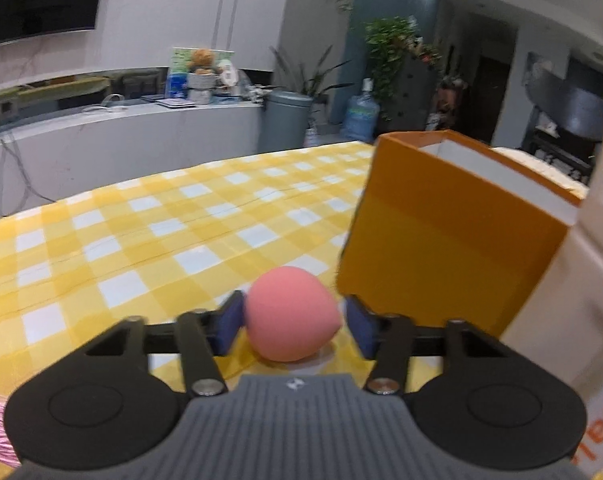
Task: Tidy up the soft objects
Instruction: 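Grasp the pink sponge ball with the right tool while the left tool holds the pouch, then carry the pouch and sponge ball with both tools over the box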
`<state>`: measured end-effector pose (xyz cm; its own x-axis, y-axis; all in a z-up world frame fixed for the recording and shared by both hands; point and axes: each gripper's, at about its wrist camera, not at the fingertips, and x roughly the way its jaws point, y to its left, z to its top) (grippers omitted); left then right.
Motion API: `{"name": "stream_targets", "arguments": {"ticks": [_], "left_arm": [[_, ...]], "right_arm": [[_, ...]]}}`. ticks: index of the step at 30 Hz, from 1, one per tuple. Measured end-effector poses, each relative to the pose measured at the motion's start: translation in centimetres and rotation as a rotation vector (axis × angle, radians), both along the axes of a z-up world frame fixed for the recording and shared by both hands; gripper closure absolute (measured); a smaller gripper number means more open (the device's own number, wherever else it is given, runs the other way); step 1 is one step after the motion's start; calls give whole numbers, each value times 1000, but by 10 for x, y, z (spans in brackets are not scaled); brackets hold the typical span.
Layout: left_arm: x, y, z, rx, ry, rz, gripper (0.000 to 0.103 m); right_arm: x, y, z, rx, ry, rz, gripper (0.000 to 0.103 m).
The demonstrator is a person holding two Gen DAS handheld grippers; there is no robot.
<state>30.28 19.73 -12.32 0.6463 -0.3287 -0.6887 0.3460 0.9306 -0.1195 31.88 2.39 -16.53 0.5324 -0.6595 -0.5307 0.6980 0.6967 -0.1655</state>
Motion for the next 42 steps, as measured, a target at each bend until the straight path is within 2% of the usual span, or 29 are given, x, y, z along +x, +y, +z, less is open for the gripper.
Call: {"name": "stream_targets", "arguments": {"ticks": [7,10,15,27,34,38,42], "left_arm": [[-1,0,1,12,19,20,52],[-6,0,8,18,13,23,52],[-18,1,23,32,0,49,52],[-69,-3,72,54,-43,107,53],[-114,-10,88,40,-42,151,53],[-144,-17,92,45,-41,179,53],[-171,-26,95,25,-32,209,53]], "right_arm": [[-11,8,7,18,-9,84,58],[-26,20,18,-8,-32,179,58],[-57,32,38,4,-70,343,58],[-145,42,92,57,-134,632,58],[-190,18,110,97,-89,830,59],[-217,0,115,103,-32,979,59],[-238,-25,117,123,21,1067,59]]}}
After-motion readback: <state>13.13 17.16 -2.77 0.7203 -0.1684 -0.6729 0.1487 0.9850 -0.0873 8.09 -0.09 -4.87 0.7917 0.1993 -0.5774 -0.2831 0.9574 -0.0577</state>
